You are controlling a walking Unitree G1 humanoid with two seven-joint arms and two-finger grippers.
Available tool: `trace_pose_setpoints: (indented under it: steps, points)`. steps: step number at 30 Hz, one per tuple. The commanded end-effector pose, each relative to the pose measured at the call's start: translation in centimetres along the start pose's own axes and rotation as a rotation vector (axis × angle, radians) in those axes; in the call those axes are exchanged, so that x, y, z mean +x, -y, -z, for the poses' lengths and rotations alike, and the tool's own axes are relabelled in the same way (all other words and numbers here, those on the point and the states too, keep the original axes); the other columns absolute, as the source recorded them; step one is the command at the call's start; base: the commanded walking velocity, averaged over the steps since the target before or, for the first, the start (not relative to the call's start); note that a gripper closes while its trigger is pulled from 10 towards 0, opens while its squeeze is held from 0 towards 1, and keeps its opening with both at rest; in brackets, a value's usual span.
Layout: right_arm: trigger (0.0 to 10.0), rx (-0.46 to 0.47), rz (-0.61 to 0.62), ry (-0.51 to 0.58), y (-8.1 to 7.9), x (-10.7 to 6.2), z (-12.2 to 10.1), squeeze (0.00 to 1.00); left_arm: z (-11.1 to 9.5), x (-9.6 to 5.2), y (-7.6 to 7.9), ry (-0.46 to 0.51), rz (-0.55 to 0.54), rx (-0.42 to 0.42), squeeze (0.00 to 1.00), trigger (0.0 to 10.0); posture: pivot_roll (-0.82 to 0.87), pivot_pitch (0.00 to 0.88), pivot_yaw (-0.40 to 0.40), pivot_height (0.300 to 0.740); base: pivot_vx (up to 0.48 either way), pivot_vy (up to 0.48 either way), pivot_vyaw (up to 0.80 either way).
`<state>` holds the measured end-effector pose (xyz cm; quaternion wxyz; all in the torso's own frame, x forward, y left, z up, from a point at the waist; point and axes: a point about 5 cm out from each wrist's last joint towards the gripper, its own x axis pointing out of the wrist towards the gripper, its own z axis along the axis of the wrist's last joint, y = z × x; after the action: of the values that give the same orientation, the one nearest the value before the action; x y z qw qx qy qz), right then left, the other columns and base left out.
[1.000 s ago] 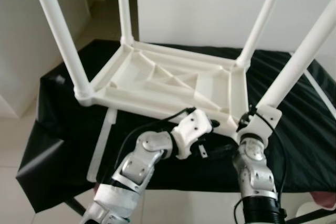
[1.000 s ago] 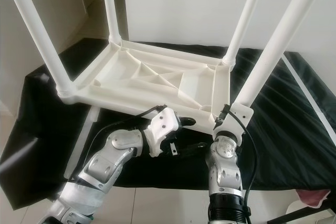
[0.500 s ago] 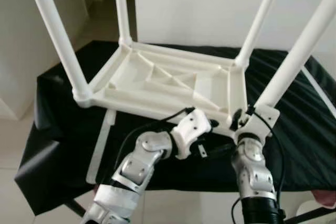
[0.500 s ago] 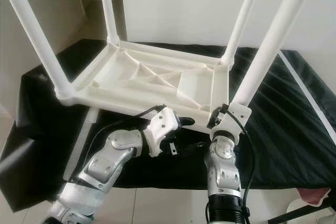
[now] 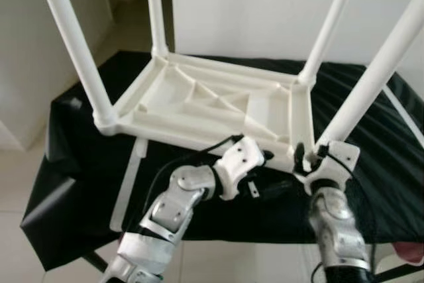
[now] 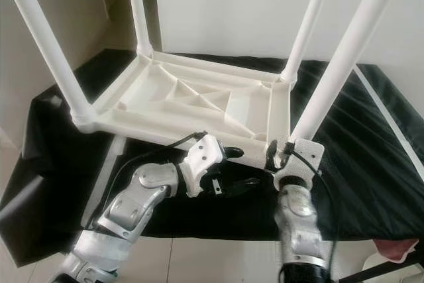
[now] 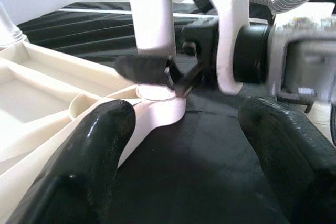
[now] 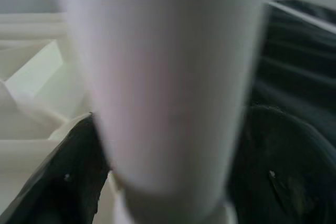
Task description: Building children table
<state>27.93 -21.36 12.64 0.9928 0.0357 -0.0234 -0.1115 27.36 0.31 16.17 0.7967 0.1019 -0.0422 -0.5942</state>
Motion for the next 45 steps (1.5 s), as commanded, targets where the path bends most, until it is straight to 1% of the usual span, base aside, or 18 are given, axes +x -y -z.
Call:
trace_pose_setpoints:
  steps: [1,3,4,8,9,11,13,16,17,18,19,24,32,33,38,41,42,45]
  points:
    - [10.0,0.008,-0.068,-0.007,0.5,0.1,0.0,1.00,-0.1,0.1,-0.3,-0.004,-0.050,0.004,0.00,10.0,0.01,0.000,-0.043,0.740,0.000,0.000,0.00]
    - [10.0,0.009,-0.090,-0.018,0.6,0.2,0.0,1.00,-0.1,0.1,-0.3,-0.005,-0.050,0.004,0.00,10.0,0.01,0.000,-0.043,0.740,0.000,0.000,0.00]
    - [10.0,0.007,-0.128,-0.023,0.8,0.5,0.0,0.00,-0.1,0.1,-0.3,-0.005,-0.049,0.005,0.00,10.0,0.01,0.000,-0.039,0.740,0.000,0.000,0.00]
    - [10.0,-0.018,-0.208,-0.025,1.0,0.9,-0.2,0.00,-0.1,0.2,-0.3,-0.006,-0.047,0.006,0.00,10.0,0.01,0.000,-0.039,0.740,0.000,0.000,0.00]
    - [10.0,-0.034,-0.311,-0.026,0.4,1.1,-0.4,0.00,-0.1,0.2,-0.3,-0.004,-0.047,0.007,0.00,10.0,0.01,0.000,-0.039,0.740,0.000,0.000,0.00]
    - [10.0,-0.045,-0.380,-0.025,-0.1,1.1,-0.6,0.00,-0.2,0.3,-0.4,-0.003,-0.047,0.009,0.00,10.0,0.01,0.000,-0.040,0.740,0.000,0.000,0.00]
    - [10.0,-0.046,-0.392,-0.025,-0.1,1.1,-0.6,0.00,-0.2,0.3,-0.4,-0.003,-0.047,0.009,0.00,10.0,0.01,0.000,-0.040,0.740,0.000,0.000,0.00]
    - [9.7,-0.126,-0.442,-0.040,0.0,1.3,-0.3,0.00,-0.1,0.1,-0.5,-0.006,-0.053,0.010,0.00,10.0,0.02,0.000,-0.044,0.740,0.000,0.000,0.00]
    - [4.4,-0.146,-0.458,-0.054,0.1,1.4,-0.1,0.00,-0.1,0.1,-0.5,-0.007,-0.054,0.010,0.00,10.0,0.02,0.000,-0.047,0.740,0.000,0.000,0.00]
    - [4.4,-0.146,-0.458,-0.054,0.1,1.4,-0.1,0.00,-0.1,0.1,-0.5,-0.007,-0.054,0.010,0.00,10.0,0.02,0.000,-0.047,0.740,0.000,0.000,0.00]
    - [0.0,-0.164,-0.464,-0.067,0.4,1.4,0.0,0.00,-0.1,0.1,-0.5,-0.007,-0.057,0.010,0.00,10.0,0.02,0.000,-0.047,0.740,0.000,0.000,0.00]
    - [0.0,-0.199,-0.463,-0.115,1.6,1.2,0.6,0.00,0.0,0.1,-0.6,-0.010,-0.064,0.012,0.00,10.0,0.02,0.000,-0.049,0.740,0.000,0.000,0.00]
    - [0.0,-0.193,-0.442,-0.117,2.0,1.2,0.5,0.00,0.1,0.2,-0.6,-0.018,-0.059,0.023,0.00,10.0,0.02,0.000,-0.044,0.740,0.000,0.000,0.00]
    - [10.0,-0.174,-0.398,-0.108,1.6,1.6,0.2,0.00,0.0,0.2,-0.7,-0.017,-0.056,0.024,0.00,10.0,0.01,0.000,-0.032,0.740,0.000,0.000,0.00]
    - [10.0,-0.130,-0.316,-0.099,1.2,2.1,-0.3,0.00,0.0,0.2,-0.7,-0.016,-0.050,0.027,0.00,10.0,0.01,0.000,-0.029,0.740,0.000,0.000,0.00]
    - [10.0,-0.074,-0.164,-0.128,0.7,2.5,0.0,0.00,0.0,0.2,-0.6,-0.017,-0.044,0.026,0.00,10.0,0.01,0.000,-0.026,0.740,0.000,0.000,0.00]
    - [10.0,-0.074,-0.164,-0.128,0.7,2.5,0.0,0.00,0.0,0.2,-0.6,-0.017,-0.044,0.026,0.00,10.0,0.01,0.000,-0.026,0.740,0.000,0.000,0.00]
    - [10.0,-0.039,-0.064,-0.131,-0.7,2.5,0.2,0.00,0.0,0.2,-0.5,-0.016,-0.042,0.024,0.00,10.0,0.01,0.000,-0.026,0.740,0.000,0.000,0.00]
